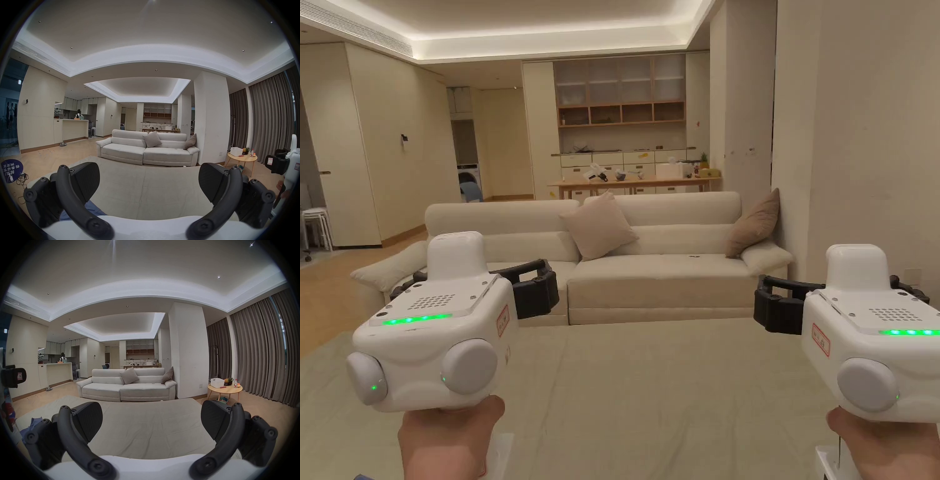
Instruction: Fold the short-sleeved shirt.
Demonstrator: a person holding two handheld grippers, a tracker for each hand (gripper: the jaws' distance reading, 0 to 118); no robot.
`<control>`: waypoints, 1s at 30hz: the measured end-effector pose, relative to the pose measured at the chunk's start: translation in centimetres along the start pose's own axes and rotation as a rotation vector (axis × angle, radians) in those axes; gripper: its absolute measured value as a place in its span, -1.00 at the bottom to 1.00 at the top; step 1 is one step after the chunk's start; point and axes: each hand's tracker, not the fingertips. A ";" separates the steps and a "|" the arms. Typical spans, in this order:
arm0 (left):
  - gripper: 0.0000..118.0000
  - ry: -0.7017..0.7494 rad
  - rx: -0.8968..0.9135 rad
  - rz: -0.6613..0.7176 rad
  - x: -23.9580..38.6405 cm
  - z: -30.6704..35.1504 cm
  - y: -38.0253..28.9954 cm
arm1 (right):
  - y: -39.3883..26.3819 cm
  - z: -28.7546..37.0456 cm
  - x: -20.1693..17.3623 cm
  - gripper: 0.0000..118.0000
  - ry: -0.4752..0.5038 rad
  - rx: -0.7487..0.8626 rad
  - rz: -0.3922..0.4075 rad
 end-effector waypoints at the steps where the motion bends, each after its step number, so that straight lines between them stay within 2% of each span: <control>1: 0.99 0.007 -0.002 -0.005 0.1 0.0 0.0 | 0.0 0.0 0.0 1.00 -0.003 0.004 -0.002; 9: 0.99 0.005 -0.021 -0.026 0.1 0.2 -0.1 | 0.1 0.4 0.3 0.99 0.017 0.015 -0.028; 10: 0.99 0.007 -0.036 -0.009 0.0 0.3 -0.1 | 0.1 0.5 0.3 0.97 0.022 0.005 -0.039; 11: 0.89 -0.004 -0.050 0.008 -0.1 0.3 -0.1 | 0.2 0.5 0.3 0.86 0.018 -0.013 -0.049; 12: 0.59 -0.025 -0.052 0.024 -0.3 0.3 -0.2 | 0.2 0.6 0.2 0.55 0.014 -0.023 -0.049; 13: -0.22 -0.051 -0.045 0.034 -0.3 0.5 -0.4 | 0.1 0.7 0.4 -0.14 0.028 -0.023 -0.041; 14: -1.00 -0.054 -0.032 0.028 -0.2 0.8 -0.5 | -0.1 0.8 0.2 -1.00 0.027 -0.019 -0.024; 15: -1.00 -0.049 -0.022 0.009 0.0 0.9 -0.6 | -0.2 0.8 0.0 -1.00 -0.007 -0.019 0.011; 16: -1.00 0.021 -0.025 -0.049 0.3 0.5 -1.0 | -0.3 0.5 -0.2 -1.00 -0.063 -0.048 0.043; 17: -1.00 0.035 0.001 -0.066 0.4 0.6 -1.4 | -0.9 0.8 0.3 -1.00 -0.111 -0.041 0.018; 18: -1.00 -0.010 -0.014 -0.042 0.2 0.6 -1.5 | -1.2 0.9 0.8 -1.00 -0.041 -0.051 -0.004; 19: -1.00 -0.043 -0.037 -0.025 0.0 0.6 -1.7 | -1.5 1.1 1.2 -1.00 -0.019 -0.061 -0.023; 22: -1.00 -0.022 -0.039 -0.034 0.6 0.5 -2.3 | -2.1 1.2 1.2 -1.00 -0.072 -0.055 -0.011; 25: -1.00 -0.030 -0.060 -0.031 0.2 0.4 -2.4 | -2.3 1.1 1.2 -1.00 -0.056 -0.077 -0.017; 28: -1.00 0.023 -0.061 -0.003 -2.5 1.3 -1.9 | -2.3 0.6 -1.9 -1.00 0.036 -0.077 0.024; 30: -1.00 0.128 -0.044 -0.024 -5.8 2.9 -1.4 | -2.0 -0.3 -5.7 -1.00 0.117 -0.074 0.034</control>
